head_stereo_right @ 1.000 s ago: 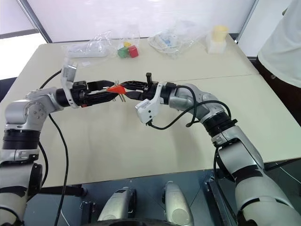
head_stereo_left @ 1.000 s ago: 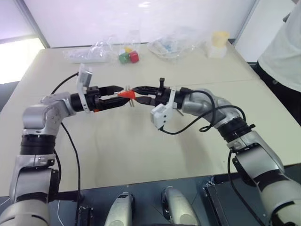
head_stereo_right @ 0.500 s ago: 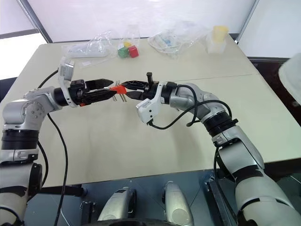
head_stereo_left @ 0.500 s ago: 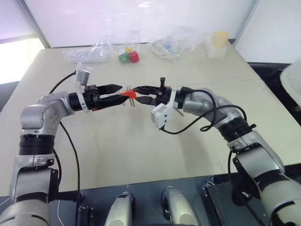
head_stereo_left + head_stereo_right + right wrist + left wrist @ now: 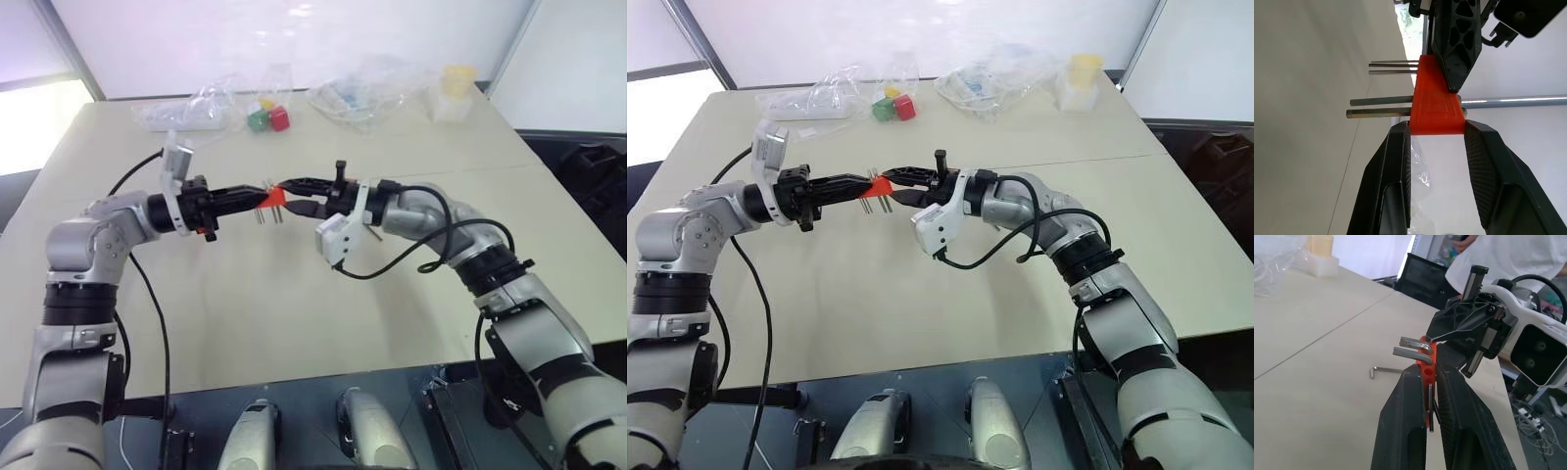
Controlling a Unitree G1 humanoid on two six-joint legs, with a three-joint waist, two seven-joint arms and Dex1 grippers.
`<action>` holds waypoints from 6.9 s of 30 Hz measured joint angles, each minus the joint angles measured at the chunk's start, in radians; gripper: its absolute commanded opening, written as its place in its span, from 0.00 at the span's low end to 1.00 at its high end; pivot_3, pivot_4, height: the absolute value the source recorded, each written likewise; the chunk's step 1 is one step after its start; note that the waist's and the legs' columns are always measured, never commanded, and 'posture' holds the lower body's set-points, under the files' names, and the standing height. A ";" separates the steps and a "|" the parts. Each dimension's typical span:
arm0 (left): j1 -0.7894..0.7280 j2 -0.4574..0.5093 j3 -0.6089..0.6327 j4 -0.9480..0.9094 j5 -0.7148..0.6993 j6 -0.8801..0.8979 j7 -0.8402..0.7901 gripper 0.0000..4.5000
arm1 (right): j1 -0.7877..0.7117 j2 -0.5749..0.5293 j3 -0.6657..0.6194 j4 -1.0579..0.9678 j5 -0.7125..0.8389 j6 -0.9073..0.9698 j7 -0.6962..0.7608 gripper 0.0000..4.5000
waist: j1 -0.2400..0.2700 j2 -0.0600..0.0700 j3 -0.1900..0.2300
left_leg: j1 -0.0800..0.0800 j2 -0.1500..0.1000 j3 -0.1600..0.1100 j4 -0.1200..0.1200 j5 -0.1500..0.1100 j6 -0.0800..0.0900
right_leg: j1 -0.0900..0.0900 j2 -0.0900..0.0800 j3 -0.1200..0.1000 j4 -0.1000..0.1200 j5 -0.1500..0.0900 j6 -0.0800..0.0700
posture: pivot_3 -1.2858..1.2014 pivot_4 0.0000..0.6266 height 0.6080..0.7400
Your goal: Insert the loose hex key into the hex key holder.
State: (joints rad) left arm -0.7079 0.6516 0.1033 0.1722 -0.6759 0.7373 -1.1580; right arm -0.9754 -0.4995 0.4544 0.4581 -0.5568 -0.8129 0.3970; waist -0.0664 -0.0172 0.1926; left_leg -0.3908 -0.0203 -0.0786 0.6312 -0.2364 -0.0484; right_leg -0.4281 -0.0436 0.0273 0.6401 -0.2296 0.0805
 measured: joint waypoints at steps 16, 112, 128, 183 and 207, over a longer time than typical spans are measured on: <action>0.027 0.003 -0.006 -0.036 0.019 -0.017 0.007 0.03 | 0.023 0.007 -0.001 -0.017 0.020 0.031 0.024 0.22 | 0.001 0.000 0.000 | 0.000 0.000 0.000 0.001 0.000 0.000 | 0.000 0.000 0.000 0.001 0.000 0.000 | 0.52 0.24 1.00; 0.191 0.035 -0.019 -0.254 0.120 -0.197 0.090 0.00 | -0.326 0.094 -0.128 0.699 0.355 1.202 0.723 0.99 | 0.008 0.001 0.000 | 0.000 0.000 0.000 0.001 0.000 0.000 | -0.002 -0.001 0.000 0.005 0.000 -0.001 | 0.52 0.24 1.00; 0.234 0.037 -0.016 -0.295 0.119 -0.196 0.123 0.00 | -0.330 0.152 -0.121 0.828 0.276 1.089 0.608 0.59 | -0.003 0.000 0.000 | 0.002 0.000 0.000 0.001 0.000 0.000 | -0.001 0.000 0.000 0.006 0.000 0.000 | 0.52 0.24 1.00; 0.025 -0.107 -0.047 -0.017 0.173 -0.260 0.161 0.00 | 0.222 0.520 -0.392 -0.344 0.852 0.948 0.174 0.01 | 0.022 0.001 0.001 | 0.000 0.000 -0.002 0.001 0.000 0.000 | -0.002 -0.001 -0.001 0.007 0.000 0.000 | 0.52 0.24 1.00; 0.025 -0.106 -0.038 -0.039 0.163 -0.239 0.168 0.00 | 0.224 0.518 -0.380 -0.313 0.853 0.922 0.169 0.01 | 0.022 0.001 0.001 | 0.000 0.000 -0.002 0.001 0.000 0.000 | -0.002 -0.001 -0.001 0.007 0.000 0.000 | 0.52 0.24 1.00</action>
State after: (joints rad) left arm -0.6833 0.5459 0.0648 0.1330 -0.5130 0.4982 -0.9899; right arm -0.7510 0.0187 0.0740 0.1456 0.2962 0.1094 0.5656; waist -0.0448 -0.0160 0.1933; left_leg -0.3906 -0.0204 -0.0807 0.6322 -0.2363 -0.0484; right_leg -0.4300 -0.0442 0.0261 0.6466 -0.2300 0.0801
